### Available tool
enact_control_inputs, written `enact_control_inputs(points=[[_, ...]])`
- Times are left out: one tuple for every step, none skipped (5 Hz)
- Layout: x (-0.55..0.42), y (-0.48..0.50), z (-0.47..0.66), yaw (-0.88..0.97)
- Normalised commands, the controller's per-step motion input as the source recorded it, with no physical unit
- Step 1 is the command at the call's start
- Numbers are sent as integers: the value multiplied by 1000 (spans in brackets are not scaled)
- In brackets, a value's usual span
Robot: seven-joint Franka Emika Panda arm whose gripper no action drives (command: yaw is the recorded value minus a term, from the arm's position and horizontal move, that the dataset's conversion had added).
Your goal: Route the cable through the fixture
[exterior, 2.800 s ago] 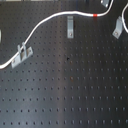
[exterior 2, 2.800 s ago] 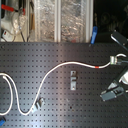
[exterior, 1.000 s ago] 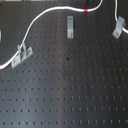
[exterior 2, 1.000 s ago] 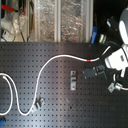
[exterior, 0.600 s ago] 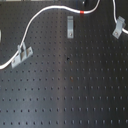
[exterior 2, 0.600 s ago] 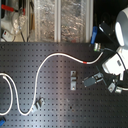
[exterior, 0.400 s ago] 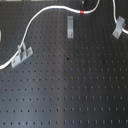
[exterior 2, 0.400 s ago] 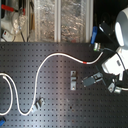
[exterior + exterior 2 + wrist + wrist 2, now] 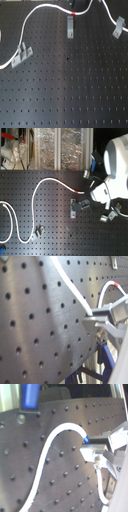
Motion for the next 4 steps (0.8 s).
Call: enact_control_inputs(points=[[-107,195,-4,220],[83,158,110,0],[525,678,269,31],[272,383,164,31]])
